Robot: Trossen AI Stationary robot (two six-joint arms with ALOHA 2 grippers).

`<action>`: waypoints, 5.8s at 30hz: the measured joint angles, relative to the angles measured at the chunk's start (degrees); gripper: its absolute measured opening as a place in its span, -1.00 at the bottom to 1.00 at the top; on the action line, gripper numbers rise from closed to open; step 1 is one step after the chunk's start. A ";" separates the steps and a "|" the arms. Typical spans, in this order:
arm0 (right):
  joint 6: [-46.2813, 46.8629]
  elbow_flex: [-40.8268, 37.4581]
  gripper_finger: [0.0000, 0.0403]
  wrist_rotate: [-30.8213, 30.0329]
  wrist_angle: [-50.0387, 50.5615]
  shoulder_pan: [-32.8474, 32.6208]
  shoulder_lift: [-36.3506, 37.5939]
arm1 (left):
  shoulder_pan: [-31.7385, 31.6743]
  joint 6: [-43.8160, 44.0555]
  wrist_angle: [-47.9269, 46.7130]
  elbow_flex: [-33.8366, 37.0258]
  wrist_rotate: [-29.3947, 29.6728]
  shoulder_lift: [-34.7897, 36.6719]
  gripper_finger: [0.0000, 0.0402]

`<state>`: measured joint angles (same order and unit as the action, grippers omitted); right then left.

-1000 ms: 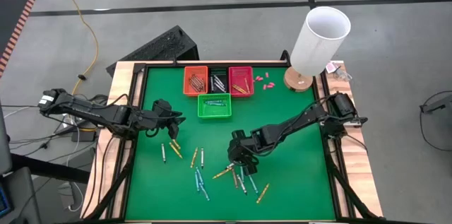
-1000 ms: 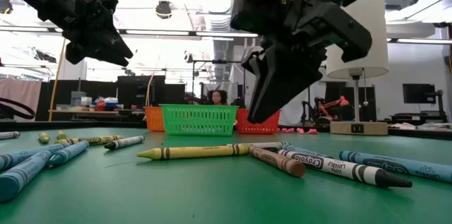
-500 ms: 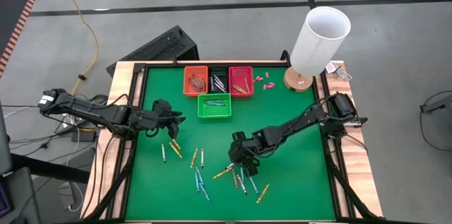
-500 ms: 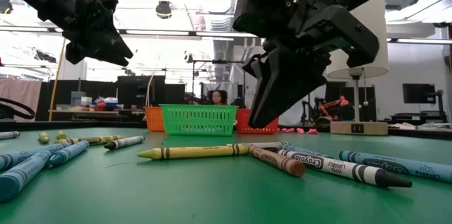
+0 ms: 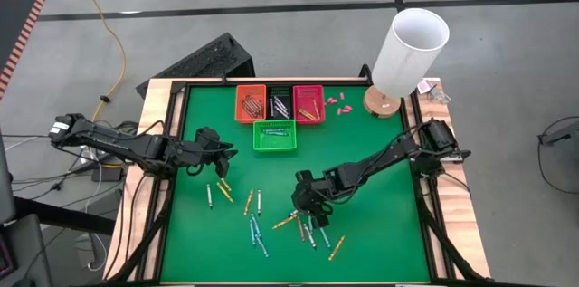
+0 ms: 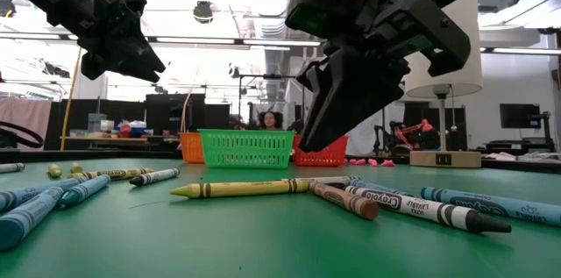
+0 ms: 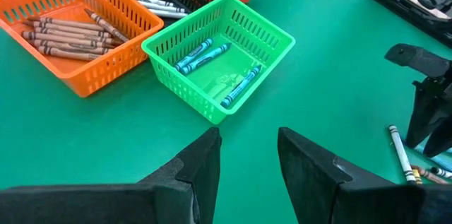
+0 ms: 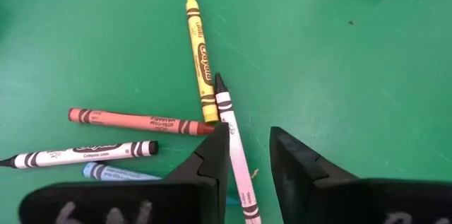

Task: Sort crayons
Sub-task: Put a black crayon in the black basket

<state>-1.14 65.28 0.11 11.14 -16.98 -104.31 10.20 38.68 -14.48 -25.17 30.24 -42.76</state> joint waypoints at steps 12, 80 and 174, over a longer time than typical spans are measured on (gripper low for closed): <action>-0.38 0.00 -0.43 0.62 0.47 -0.67 0.00 | 0.00 0.00 -0.01 0.02 0.13 0.00 -0.35; -4.95 11.61 -0.99 -6.98 -1.66 21.34 2.38 | 0.02 -1.10 1.03 0.00 0.31 0.02 -0.35; 13.16 13.20 -0.51 2.07 -13.79 35.06 -1.97 | 0.00 -2.03 0.65 0.00 3.45 0.00 -0.35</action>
<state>12.02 78.48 2.18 -2.64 18.08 -106.29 10.20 36.64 -13.83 -25.17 33.69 -42.76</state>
